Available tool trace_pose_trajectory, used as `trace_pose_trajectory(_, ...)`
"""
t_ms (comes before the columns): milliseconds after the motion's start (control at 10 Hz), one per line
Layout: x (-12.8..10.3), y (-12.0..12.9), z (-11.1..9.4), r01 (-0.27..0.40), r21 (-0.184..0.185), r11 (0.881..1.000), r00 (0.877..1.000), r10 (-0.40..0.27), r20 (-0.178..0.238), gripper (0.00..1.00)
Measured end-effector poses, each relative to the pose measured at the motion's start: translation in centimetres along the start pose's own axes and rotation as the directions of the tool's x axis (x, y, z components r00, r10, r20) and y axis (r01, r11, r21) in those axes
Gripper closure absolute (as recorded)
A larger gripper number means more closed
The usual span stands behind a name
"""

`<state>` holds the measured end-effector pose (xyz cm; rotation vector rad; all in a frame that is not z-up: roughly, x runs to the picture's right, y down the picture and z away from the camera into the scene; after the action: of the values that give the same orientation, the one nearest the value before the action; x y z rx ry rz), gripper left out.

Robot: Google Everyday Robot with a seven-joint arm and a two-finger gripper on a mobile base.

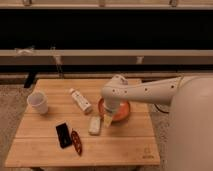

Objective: Place the pepper in the ceramic cup

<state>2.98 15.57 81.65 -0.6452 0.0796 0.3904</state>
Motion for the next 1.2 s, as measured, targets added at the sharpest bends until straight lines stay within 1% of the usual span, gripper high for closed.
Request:
trace_pose_trajectory(200,0.0,0.1,-0.1,0.0,0.005,1.0,1.0,0.0,0.002,0.2)
trace_pose_trajectory(300,-0.3,0.7,-0.7,0.002,0.022,1.0,1.0,-0.002,0.008,0.2)
trace_pose_trajectory(500,-0.9,3.0,-3.0,0.013,0.041,0.999,1.0,-0.013,0.019,0.2)
trace_pose_trajectory(600,-1.3,4.6,-4.0,0.019,0.043,0.999,0.999,-0.02,0.025,0.2)
trace_pose_trajectory(700,-2.3,7.7,-5.5,0.039,0.037,0.999,0.999,-0.04,0.037,0.2)
trace_pose_trajectory(900,-3.7,11.0,-6.7,0.07,0.029,0.997,0.996,-0.071,0.05,0.2)
trace_pose_trajectory(1000,-5.4,13.2,-6.8,0.097,0.015,0.995,0.993,-0.098,0.063,0.2)
trace_pose_trajectory(1100,-7.1,14.7,-6.6,0.119,0.001,0.993,0.989,-0.119,0.084,0.2)
trace_pose_trajectory(1200,-8.4,15.4,-6.1,0.132,-0.004,0.991,0.986,-0.131,0.101,0.2)
